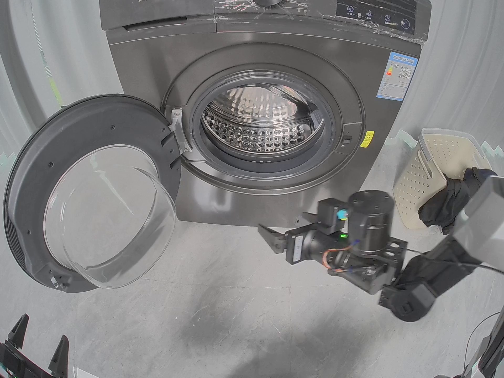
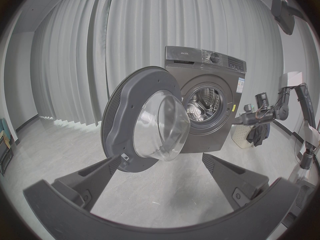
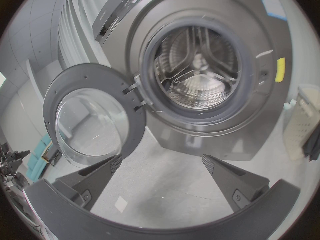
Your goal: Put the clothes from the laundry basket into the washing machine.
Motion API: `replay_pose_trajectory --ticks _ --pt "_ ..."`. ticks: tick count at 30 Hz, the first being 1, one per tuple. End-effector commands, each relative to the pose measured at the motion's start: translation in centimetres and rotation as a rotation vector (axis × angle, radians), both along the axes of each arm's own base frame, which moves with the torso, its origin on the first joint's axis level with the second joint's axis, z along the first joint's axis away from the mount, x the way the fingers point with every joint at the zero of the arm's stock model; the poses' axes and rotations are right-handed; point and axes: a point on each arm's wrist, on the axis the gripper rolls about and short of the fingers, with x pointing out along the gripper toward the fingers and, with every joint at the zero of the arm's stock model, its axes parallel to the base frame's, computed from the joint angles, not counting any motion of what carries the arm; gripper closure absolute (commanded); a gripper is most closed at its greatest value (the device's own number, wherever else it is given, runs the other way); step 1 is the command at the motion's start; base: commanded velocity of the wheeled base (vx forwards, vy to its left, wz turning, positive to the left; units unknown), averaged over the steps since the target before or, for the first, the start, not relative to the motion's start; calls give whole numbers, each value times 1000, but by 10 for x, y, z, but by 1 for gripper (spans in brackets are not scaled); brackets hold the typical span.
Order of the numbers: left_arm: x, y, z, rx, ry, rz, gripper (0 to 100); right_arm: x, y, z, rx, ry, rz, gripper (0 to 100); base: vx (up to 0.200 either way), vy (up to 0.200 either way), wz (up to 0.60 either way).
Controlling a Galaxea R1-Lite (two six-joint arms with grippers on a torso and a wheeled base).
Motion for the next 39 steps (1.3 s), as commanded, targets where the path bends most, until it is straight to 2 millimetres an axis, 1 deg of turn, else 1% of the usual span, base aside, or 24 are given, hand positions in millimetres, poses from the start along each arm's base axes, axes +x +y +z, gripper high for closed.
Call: replay_pose_trajectory --ticks 1,2,5,8,11,12,17,19,21,24,25,26,27,28,29,30,31,32,34,35,36,39 --pt "0 0 -4 1 -2 0 0 -52 -95 55 28 -145 -134 0 0 0 0" --pt "0 0 -4 1 -4 0 0 -61 -109 58 33 -154 -160 0 0 0 0" --pt "0 0 -4 1 -4 -1 0 -76 -132 62 42 -176 -210 0 0 0 0" --pt "0 0 -4 1 -2 -1 0 -97 -161 61 19 -201 -278 0 0 0 0" --pt "0 0 -4 1 -2 0 0 -116 -179 58 3 -228 -308 0 0 0 0" --pt "0 0 -4 1 -2 0 0 -119 -182 58 0 -234 -312 0 0 0 0" --pt "0 0 -4 1 -4 0 0 -152 -205 41 -33 -238 -365 0 0 0 0" --pt "0 0 -4 1 -4 0 0 -163 -212 33 -42 -229 -383 0 0 0 0" --pt "0 0 -4 1 -2 0 0 -171 -217 31 -36 -216 -412 0 0 0 0" --pt "0 0 -4 1 -2 0 0 -191 -224 31 -30 -235 -441 0 0 0 0" --pt "0 0 -4 1 -4 0 0 -193 -225 31 -31 -234 -442 0 0 0 0" --pt "0 0 -4 1 -2 0 0 -203 -227 25 -46 -206 -447 0 0 0 0" --pt "0 0 -4 1 -2 0 0 -203 -227 25 -46 -206 -447 0 0 0 0" --pt "0 0 -4 1 -4 0 0 -218 -231 20 -48 -200 -454 0 0 0 0" --pt "0 0 -4 1 -2 0 0 -226 -232 16 -51 -194 -457 0 0 0 0" --pt "0 0 -4 1 -2 0 0 -228 -233 15 -51 -194 -457 0 0 0 0" --pt "0 0 -4 2 -4 -1 0 -238 -235 10 -51 -200 -466 0 0 0 0" --pt "0 0 -4 2 -4 0 0 -243 -236 8 -48 -213 -479 0 0 0 0" --pt "0 0 -4 1 -2 -1 0 -252 -238 5 -43 -236 -511 0 0 0 0" --pt "0 0 -4 1 -2 -1 0 -252 -238 5 -43 -236 -511 0 0 0 0" --pt "0 0 -4 2 -4 0 0 -258 -239 0 -47 -238 -523 0 0 0 0" --pt "0 0 -4 2 -4 0 0 -269 -240 -11 -54 -232 -521 0 0 0 0"
